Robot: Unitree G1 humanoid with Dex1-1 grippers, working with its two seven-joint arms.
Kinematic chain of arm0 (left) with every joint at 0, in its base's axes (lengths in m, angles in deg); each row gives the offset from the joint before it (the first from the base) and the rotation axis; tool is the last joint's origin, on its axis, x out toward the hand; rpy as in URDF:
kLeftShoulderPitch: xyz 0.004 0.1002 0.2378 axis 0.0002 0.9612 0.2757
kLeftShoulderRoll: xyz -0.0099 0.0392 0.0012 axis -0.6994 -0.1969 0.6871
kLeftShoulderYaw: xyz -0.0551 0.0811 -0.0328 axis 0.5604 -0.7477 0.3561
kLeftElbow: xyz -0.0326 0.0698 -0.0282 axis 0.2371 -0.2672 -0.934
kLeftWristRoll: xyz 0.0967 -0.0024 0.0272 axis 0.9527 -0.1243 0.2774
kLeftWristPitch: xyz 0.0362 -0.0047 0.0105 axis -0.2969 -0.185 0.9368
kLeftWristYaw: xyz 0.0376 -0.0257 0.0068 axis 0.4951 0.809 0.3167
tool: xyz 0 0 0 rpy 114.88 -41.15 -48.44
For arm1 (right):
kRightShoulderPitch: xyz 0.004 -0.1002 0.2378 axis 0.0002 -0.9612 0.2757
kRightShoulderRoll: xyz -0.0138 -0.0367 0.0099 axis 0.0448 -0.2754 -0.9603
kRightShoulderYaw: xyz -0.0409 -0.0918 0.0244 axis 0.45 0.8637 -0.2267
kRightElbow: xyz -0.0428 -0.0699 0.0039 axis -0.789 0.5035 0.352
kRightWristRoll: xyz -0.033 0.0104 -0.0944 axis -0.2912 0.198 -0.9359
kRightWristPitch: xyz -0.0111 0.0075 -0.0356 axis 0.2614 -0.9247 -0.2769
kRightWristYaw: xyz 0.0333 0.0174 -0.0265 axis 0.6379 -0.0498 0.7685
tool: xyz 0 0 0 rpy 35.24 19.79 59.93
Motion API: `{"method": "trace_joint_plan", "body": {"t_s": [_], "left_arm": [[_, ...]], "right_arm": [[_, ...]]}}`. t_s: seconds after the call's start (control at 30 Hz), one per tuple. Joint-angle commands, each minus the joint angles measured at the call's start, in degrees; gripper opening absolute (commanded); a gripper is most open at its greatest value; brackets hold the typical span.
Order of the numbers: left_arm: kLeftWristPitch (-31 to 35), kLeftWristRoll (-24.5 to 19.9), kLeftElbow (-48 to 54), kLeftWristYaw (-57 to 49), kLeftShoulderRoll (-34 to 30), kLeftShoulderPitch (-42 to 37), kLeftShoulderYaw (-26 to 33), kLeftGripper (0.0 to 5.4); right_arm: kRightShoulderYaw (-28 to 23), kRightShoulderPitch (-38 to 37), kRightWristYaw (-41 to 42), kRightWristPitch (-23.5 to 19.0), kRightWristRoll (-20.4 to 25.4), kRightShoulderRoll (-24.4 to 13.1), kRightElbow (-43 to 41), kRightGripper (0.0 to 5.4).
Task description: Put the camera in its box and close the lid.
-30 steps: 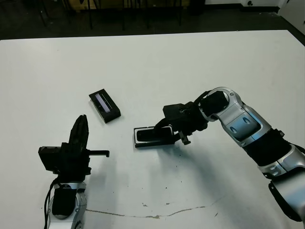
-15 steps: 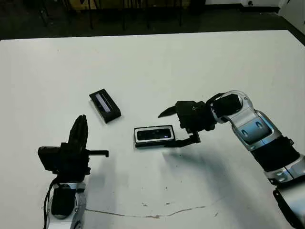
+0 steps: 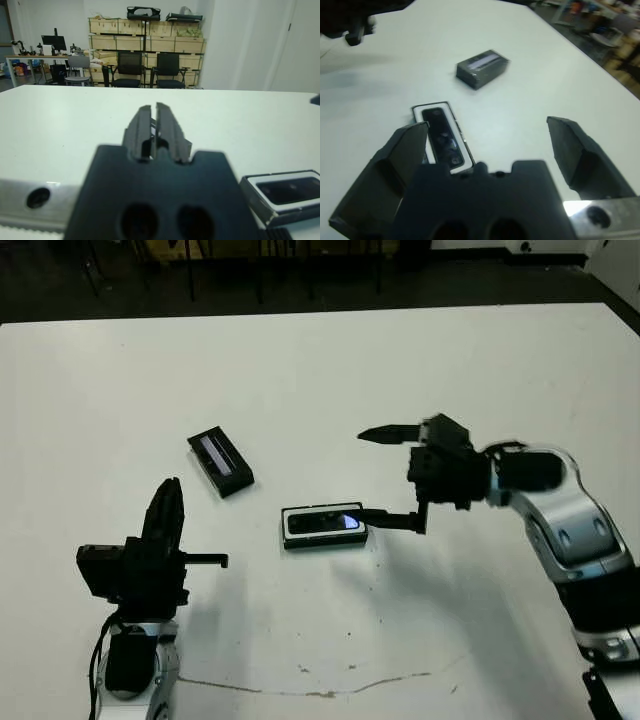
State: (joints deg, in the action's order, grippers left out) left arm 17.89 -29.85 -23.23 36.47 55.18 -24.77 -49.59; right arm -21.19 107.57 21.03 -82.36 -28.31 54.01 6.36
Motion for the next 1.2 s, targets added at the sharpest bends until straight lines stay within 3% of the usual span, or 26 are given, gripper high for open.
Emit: {"method": "trace_joint_plan", "body": {"t_s": [0.03, 0.17, 0.27, 0.43, 0.57, 0.7, 0.87, 1.0, 1.2], "left_arm": [[1.0, 0.4, 1.7, 0.5, -1.4, 4.7, 1.0, 0.0], [4.0, -0.3, 7.9, 3.9, -4.6, 4.7, 2.3, 0.0], [10.5, -1.3, 16.8, 7.4, -8.1, 3.7, 4.0, 0.0], [29.0, -2.3, 32.4, 15.4, -19.7, -5.1, 10.7, 0.0], [43.4, -3.5, 33.2, 21.6, -34.6, -19.7, 13.5, 0.0], [52.2, -3.7, 24.7, 25.8, -42.6, -35.1, 7.0, 0.0], [55.0, 2.1, 9.2, 32.3, -48.5, -51.6, -8.4, 0.0], [51.6, 8.4, -2.9, 36.6, -47.8, -60.2, -18.5, 0.0], [46.4, 16.3, -21.1, 39.5, -40.3, -69.7, -28.2, 0.0]], "right_arm": [[-1.3, -5.7, -4.8, 3.2, -1.0, 0.8, -3.4, 4.76], [-1.0, -8.4, -7.0, 1.8, -1.9, -1.2, -8.1, 4.0], [-1.0, -9.6, -7.6, 1.1, -1.8, -2.3, -11.1, 3.43], [-0.8, -9.3, -8.4, 0.2, -0.8, -2.0, -11.7, 2.53], [0.2, -8.1, -8.0, -0.1, -0.3, -1.8, -10.9, 1.8], [1.0, -7.6, -9.2, -0.3, -0.5, -0.9, -10.6, 1.08], [1.9, -7.3, -10.4, -0.7, -1.4, -0.9, -11.2, 0.18], [1.7, -7.8, -10.9, -0.9, -0.5, -0.7, -11.2, 0.02], [1.7, -8.2, -10.8, -1.2, 0.1, -0.8, -11.2, 0.02]]}}
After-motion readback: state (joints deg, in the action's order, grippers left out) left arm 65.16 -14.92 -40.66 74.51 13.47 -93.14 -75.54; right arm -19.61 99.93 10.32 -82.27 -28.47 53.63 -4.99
